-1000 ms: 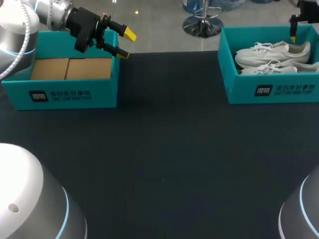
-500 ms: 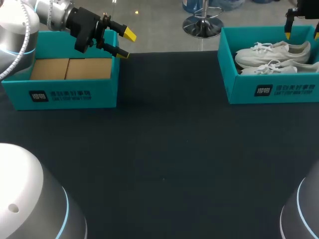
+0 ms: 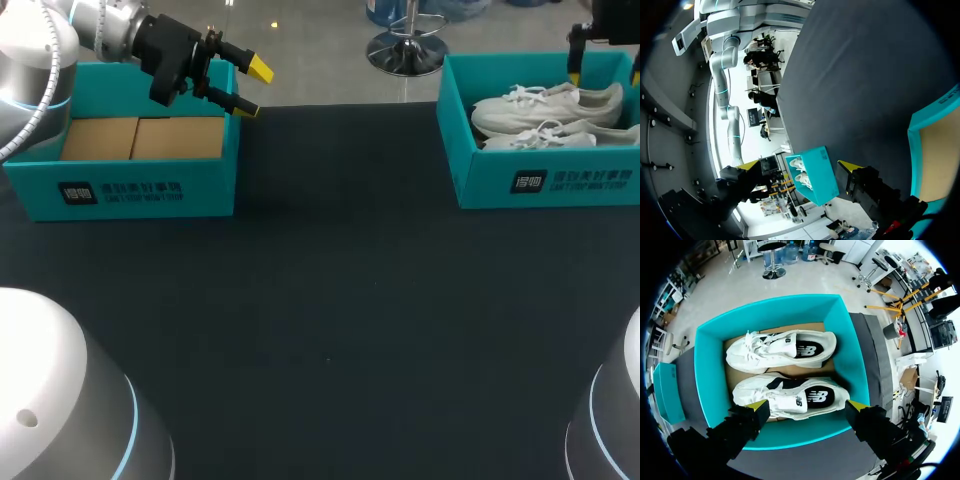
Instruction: Take the shoe out of the shoebox, open the shoe tongue, remove and reinsert the insole, then place the shoe into the shoebox
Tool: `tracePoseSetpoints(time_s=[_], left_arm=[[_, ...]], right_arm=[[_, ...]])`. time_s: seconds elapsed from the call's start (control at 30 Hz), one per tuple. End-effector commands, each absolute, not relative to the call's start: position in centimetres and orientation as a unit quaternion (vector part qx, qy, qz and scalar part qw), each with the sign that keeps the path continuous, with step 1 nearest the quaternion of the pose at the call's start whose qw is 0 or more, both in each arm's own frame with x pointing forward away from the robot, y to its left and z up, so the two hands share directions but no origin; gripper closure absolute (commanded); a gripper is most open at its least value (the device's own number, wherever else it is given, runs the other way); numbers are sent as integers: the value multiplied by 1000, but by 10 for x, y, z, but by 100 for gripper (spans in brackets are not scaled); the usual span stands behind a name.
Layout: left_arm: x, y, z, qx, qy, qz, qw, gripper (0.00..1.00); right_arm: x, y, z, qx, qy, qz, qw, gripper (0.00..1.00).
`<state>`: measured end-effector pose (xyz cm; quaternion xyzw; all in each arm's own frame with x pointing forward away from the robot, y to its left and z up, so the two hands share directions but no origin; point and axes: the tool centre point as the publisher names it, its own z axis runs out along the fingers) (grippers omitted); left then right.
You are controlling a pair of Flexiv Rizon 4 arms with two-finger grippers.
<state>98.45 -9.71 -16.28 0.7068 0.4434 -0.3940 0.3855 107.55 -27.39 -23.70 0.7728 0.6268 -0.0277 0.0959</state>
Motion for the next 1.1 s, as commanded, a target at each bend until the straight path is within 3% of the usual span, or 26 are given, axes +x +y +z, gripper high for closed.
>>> tracePoseSetpoints(time_s=[0.03,0.33,0.77,1.1], left_arm=[[985,-97,-163,708,443,-394,385,0],[984,-109,-128,487,687,-407,354,0],[1005,-105,-117,159,826,-421,339,0],[1014,-99,-121,163,826,-411,348,0]], right_arm=[[1067,-274,-238,770,627,-5,120,0],[1067,-274,-238,770,627,-5,120,0],[1036,-270,-243,764,637,-23,99,0],[1017,-265,-244,747,655,-51,102,0]])
